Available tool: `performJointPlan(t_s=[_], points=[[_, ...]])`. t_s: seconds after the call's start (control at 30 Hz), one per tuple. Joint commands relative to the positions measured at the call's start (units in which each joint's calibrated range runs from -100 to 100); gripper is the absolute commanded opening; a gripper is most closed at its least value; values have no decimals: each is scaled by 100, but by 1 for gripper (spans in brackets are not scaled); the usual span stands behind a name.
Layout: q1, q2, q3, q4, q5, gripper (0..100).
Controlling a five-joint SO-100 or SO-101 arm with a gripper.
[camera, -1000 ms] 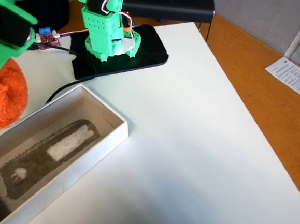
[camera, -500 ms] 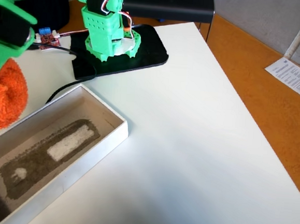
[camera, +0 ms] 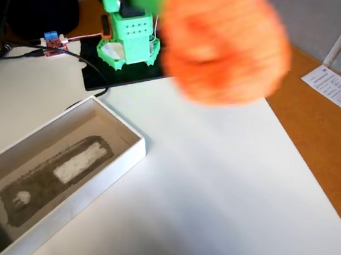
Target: Remove orange objects from table
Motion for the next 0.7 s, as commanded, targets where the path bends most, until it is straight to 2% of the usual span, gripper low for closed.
performJointPlan(t_s=[0.0, 0.17, 0.2, 0.23, 0.27, 0.47, 0.67], points=[[-2474, -273, 117, -762, 620, 2], [-3539, -248, 553, -714, 1128, 7], [-3635, -206, 563, -657, 1143, 11], [-3731, -131, 515, -698, 1011, 39], [-3783, -47, 437, -771, 918, 52], [-3679, 432, -96, -843, 689, 52], [-3398, 717, -726, -446, 591, 52]])
